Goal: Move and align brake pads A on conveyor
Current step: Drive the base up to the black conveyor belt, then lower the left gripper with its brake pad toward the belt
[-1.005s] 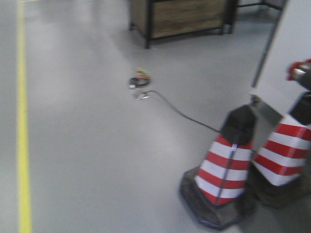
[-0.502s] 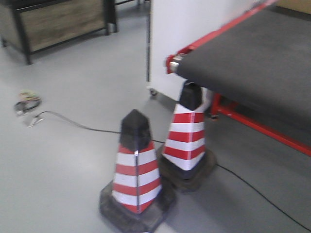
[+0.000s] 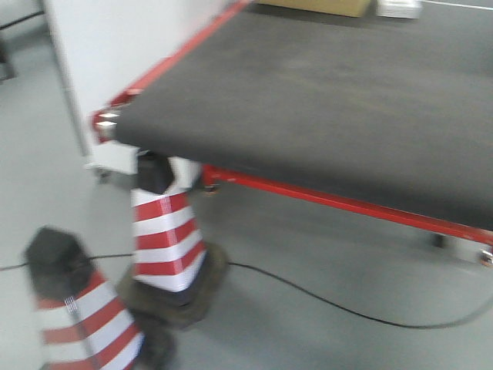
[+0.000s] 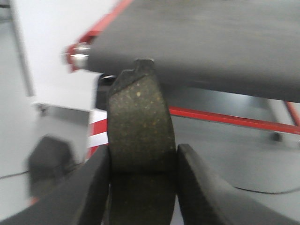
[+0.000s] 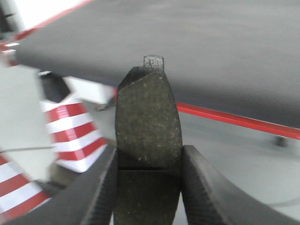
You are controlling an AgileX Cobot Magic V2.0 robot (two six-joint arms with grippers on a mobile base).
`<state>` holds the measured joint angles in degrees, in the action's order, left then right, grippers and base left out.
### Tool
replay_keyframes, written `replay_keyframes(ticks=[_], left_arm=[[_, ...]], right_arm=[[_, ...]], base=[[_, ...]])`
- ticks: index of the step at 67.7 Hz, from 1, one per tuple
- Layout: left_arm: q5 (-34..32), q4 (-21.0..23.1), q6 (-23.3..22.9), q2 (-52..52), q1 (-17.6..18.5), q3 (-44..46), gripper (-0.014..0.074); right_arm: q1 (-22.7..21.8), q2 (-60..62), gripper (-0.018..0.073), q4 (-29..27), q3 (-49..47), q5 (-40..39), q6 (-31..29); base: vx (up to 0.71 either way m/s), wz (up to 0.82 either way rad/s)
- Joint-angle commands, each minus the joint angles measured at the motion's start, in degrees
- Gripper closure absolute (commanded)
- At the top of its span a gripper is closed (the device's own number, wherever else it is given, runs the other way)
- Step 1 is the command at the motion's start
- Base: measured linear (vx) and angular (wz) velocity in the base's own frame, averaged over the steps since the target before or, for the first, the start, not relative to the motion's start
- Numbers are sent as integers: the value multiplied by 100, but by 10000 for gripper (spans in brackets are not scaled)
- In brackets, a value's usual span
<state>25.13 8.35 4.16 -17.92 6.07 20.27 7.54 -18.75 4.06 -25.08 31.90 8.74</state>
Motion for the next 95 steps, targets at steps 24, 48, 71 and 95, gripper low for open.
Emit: replay_keyframes(ticks=[24,48,71,95], left_arm=[[-572,79,-11,-50,26,167,603],[-572,79,-11,-50,26,167,603],[-572,79,-11,-50,26,167,603],[-572,79,-11,-50,26,167,603]], right_arm=[[-6,-34,566,64,-187,-535,-48],[-6,-34,566,64,-187,-523,-48],[-6,-34,566,64,-187,-523,-48],[-6,-34,566,64,-187,-523,-48]], base=[[6,-69],[2,-35],[11,-6],[25,3]])
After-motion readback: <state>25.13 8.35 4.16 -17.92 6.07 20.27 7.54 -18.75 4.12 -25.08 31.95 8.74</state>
